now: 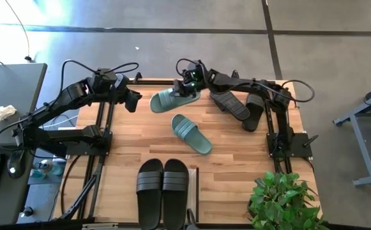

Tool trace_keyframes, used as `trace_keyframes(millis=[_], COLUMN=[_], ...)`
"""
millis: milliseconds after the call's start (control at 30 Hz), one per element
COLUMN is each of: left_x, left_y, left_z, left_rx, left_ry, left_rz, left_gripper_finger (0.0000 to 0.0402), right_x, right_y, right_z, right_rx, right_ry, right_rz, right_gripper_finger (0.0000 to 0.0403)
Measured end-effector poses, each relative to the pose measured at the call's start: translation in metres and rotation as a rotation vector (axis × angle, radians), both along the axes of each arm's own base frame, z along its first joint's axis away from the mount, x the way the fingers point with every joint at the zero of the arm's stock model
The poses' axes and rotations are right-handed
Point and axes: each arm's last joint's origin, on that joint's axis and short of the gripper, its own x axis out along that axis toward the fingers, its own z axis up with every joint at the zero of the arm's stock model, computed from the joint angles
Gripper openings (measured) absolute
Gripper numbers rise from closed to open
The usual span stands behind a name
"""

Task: Pick and place slides into the shelf
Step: Put the green slipper under the shelf

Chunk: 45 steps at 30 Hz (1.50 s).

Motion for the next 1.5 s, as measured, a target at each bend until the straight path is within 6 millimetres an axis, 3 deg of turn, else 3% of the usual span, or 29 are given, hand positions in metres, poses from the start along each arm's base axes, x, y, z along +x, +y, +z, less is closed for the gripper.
trace_keyframes(millis=[367, 833, 1400, 1500], left_x=[0.002, 0.010, 0.010, 0.010], left_y=[0.002, 0.008, 0.009, 0.009], left_z=[-0.004, -0.010, -0.010, -0.010], left_rx=[-0.015, -0.025, -0.017, -0.018], left_ry=[0.028, 0.071, 0.080, 0.081], left_rz=[0.005, -0.011, 0.003, 0.003], left_gripper_finger=[0.0095, 0.0095, 0.0095, 0.0095], right_x=[-0.003, -0.008, -0.013, -0.013], right_y=[-0.005, -0.002, 0.007, 0.006], right_z=[-0.003, -0.012, -0.024, -0.017], right_rx=[0.040, 0.082, -0.009, -0.050], right_ry=[0.027, 0.141, 0.322, 0.362], right_rz=[-0.036, -0.079, -0.150, -0.158], right_gripper_finger=[0.0004, 0.0104, 0.0108, 0.0108])
